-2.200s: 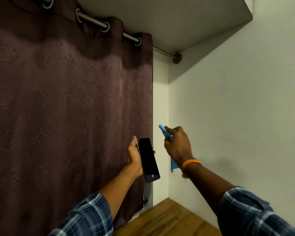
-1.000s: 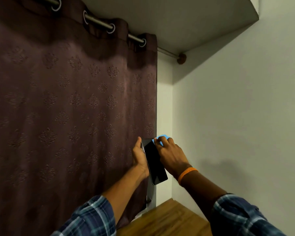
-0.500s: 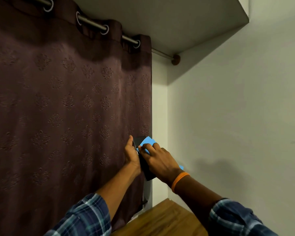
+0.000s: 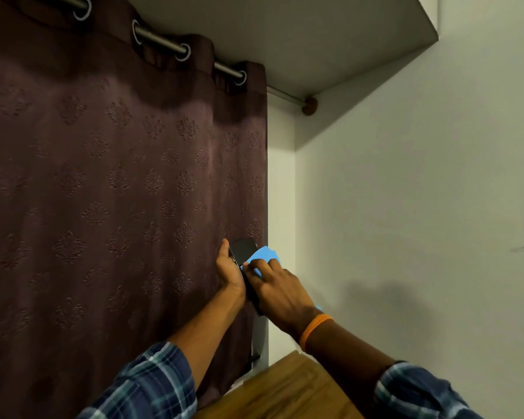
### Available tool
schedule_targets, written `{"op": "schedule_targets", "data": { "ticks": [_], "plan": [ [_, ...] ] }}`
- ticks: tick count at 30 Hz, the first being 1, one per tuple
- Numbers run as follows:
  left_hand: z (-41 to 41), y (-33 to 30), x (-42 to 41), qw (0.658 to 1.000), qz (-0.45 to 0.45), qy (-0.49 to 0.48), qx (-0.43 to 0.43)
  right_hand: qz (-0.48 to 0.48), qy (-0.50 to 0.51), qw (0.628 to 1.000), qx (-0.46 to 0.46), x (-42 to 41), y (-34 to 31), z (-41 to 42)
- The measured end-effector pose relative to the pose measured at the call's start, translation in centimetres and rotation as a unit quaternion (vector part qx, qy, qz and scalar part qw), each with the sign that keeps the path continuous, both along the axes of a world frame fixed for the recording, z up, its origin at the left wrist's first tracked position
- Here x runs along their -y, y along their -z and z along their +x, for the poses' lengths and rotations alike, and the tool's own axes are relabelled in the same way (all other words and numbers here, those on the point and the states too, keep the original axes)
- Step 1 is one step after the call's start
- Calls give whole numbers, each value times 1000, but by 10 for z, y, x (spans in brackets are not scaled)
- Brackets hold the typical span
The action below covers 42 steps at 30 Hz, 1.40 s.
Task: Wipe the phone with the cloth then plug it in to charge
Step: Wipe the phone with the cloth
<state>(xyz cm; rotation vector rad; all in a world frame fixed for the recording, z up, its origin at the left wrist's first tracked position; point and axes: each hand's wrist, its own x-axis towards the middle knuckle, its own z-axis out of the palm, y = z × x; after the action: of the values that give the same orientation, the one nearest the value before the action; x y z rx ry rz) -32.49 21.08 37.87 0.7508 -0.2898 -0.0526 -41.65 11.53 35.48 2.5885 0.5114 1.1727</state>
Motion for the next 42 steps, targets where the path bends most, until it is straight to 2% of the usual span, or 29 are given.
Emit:
{"op": "schedule_targets", "data": {
  "ticks": [5, 14, 17, 20, 23, 30, 33, 38, 42],
  "plan": [
    [-1, 4, -3, 1000, 6, 16, 2, -57, -7, 998, 13, 10, 3, -6],
    [-15, 4, -3, 996, -10, 86, 20, 23, 63, 998, -2, 23, 0, -2],
    [-13, 4, -3, 997, -11, 72, 14, 13, 39, 999, 22, 16, 6, -5],
    [-8, 4, -5, 999, -19, 34, 7, -35, -15, 998, 48, 13, 20, -4],
    [-6, 1, -6, 999, -25, 44, 4, -59, -30, 996, 53, 22, 23, -1],
    [-6, -2, -5, 997, -42, 63, 20, 16, 54, 998, 15, 39, 15, 4],
    [-2, 2, -7, 998, -36, 58, 15, 28, 49, 998, 19, 33, 19, 1],
    [8, 4, -13, 1000, -20, 6, -11, -51, -21, 997, 58, 20, 40, -4],
    [6, 8, -13, 1000, -24, 10, -14, -70, -10, 995, 68, 34, 41, -2]
  ]
}}
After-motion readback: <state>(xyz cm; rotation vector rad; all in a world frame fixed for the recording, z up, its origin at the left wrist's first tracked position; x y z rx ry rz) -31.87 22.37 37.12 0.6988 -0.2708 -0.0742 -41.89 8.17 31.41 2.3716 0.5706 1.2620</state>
